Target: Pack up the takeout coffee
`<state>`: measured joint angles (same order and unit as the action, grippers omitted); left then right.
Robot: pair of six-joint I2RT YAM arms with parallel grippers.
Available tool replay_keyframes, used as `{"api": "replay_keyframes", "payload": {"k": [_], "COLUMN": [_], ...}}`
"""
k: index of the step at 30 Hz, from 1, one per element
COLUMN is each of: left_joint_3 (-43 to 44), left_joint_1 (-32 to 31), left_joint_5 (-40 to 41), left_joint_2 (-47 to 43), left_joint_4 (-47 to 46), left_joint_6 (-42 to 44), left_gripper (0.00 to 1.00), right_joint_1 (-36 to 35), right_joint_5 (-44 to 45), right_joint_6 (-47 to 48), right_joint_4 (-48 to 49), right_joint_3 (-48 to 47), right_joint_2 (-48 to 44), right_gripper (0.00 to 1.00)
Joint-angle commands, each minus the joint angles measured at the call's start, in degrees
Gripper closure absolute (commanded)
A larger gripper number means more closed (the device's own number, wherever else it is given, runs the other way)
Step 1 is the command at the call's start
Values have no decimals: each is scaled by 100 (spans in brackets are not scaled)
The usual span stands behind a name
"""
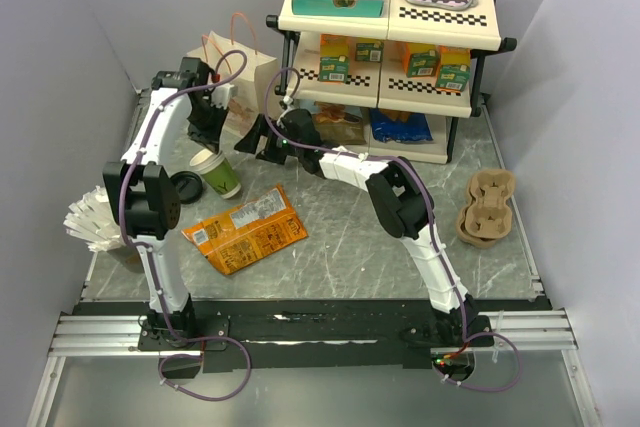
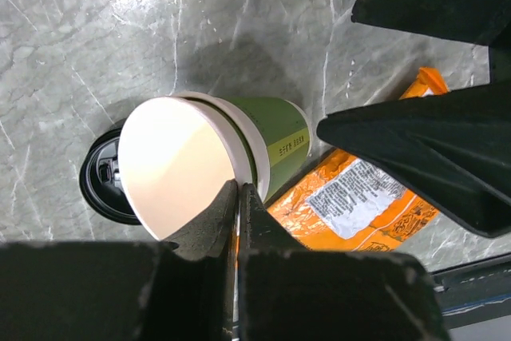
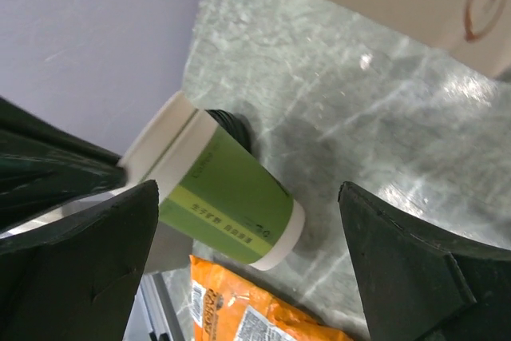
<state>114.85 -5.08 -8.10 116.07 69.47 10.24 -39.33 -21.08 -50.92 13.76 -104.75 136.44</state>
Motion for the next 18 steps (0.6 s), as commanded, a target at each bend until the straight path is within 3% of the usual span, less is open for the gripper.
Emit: {"api": "replay_keyframes", "payload": {"k": [1,18], "left_joint_3": [-15,187], "left_joint_1": [-19,-10], "left_joint_5": [-298,-491], "left_joint_2": [-401,-366], "left_joint_4": [-241,-329], "left_joint_6": [-268,-444], "left_gripper": [99,99], "right_joint_1": [-39,-250], "right_joint_5": [-54,-72], "right_joint_6": [-120,-217], "right_joint_4": [417,233], "right_joint_3": [-274,-555], "right_joint_2": [-241,-57], "right_gripper": [0,0]}}
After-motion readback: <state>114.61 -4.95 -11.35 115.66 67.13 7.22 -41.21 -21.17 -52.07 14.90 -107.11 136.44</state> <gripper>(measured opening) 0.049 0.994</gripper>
